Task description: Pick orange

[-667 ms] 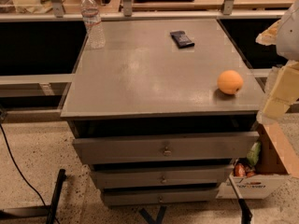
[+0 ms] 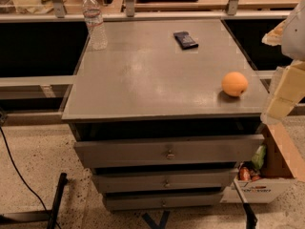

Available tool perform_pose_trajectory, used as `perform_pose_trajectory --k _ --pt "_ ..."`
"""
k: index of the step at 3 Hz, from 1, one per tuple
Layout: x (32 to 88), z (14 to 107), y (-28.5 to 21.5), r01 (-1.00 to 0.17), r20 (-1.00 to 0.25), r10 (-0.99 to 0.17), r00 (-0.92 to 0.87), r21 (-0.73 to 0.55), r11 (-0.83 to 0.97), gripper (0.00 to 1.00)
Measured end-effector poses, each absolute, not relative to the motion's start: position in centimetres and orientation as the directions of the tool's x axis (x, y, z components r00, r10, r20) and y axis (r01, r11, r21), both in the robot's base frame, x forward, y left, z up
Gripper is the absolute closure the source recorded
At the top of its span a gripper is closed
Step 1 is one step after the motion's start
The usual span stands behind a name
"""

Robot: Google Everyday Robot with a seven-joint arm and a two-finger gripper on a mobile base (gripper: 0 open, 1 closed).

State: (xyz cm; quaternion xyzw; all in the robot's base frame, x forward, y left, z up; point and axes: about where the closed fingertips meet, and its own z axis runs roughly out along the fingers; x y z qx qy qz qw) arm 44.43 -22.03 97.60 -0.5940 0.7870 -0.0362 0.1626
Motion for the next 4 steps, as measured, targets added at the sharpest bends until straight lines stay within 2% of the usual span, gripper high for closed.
perform_pose_trajectory --k 3,4 --pt "53.3 92.1 -24.0 -0.917 -0.2 -0.939 -0.279 -0.233 0.322 0.0" --pt "55.3 90.0 -24.3 -0.912 -0.244 -0.933 -0.266 -0.25 0.325 0.0"
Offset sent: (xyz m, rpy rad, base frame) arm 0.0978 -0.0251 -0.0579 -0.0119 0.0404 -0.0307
